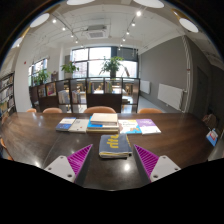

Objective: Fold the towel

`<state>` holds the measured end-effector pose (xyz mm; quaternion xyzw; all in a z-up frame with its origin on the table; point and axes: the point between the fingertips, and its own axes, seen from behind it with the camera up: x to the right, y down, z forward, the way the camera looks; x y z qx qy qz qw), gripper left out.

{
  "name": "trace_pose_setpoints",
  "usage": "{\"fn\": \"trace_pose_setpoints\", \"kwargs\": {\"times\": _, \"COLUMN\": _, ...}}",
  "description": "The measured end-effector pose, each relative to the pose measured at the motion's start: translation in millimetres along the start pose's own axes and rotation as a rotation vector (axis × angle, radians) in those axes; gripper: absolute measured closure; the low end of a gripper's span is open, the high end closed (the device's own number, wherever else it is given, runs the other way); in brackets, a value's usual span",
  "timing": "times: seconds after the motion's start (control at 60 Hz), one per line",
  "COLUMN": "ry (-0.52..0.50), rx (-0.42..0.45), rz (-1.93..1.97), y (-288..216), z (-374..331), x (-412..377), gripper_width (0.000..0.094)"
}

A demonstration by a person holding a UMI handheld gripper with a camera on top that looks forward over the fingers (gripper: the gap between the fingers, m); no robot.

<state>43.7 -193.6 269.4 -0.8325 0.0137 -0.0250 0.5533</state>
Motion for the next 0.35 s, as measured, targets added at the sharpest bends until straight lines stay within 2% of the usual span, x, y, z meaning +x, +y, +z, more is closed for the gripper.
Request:
{"fn": "trace_pose_setpoints", "kwargs": {"times": 0.117, "ry": 0.013, "rx": -0.036, "rz": -0.017, "y": 24.0, "z": -21.4, "x": -3.1, "gripper_width": 0.0132}}
{"fn": "trace_pose_setpoints", "kwargs": {"times": 0.35, "ry": -0.003, "rx": -0.041, "rz": -0.004, "y": 38.8, "z": -43.9, "x": -16.0, "gripper_width": 0.0135}}
